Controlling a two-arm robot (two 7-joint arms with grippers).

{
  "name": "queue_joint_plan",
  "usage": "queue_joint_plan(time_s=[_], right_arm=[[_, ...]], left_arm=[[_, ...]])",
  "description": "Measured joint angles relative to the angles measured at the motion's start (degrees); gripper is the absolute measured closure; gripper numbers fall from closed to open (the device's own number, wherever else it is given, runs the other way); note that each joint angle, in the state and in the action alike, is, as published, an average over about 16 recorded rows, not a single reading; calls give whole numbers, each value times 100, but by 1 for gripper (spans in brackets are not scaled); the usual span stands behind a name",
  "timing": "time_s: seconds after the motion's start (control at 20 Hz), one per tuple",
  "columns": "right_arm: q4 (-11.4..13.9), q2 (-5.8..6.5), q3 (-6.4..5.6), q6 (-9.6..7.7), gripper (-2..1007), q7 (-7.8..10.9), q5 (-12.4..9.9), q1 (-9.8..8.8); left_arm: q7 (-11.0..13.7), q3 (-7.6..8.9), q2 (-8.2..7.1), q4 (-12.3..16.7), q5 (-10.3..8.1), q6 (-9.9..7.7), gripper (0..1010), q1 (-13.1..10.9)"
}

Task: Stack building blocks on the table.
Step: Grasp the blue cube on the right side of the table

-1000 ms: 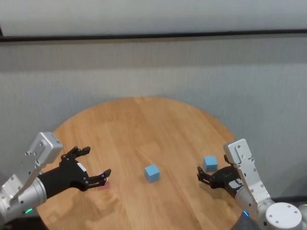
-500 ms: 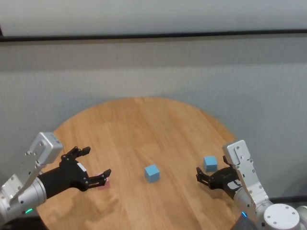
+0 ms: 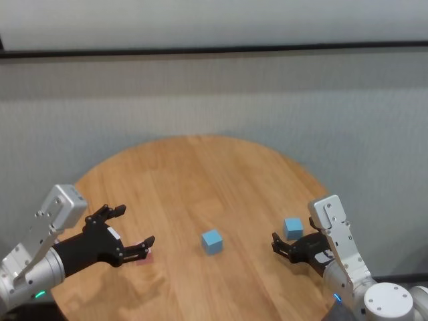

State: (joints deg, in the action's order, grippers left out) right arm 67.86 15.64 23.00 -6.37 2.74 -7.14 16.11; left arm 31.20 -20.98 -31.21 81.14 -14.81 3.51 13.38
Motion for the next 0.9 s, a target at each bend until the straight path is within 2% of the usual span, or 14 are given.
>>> queue_joint_plan(time_s=[0.9], right_arm=[[-478,-256,-168,216,2,107,242,195]], left_arm=[[0,0,0,0,0,0,8,0]])
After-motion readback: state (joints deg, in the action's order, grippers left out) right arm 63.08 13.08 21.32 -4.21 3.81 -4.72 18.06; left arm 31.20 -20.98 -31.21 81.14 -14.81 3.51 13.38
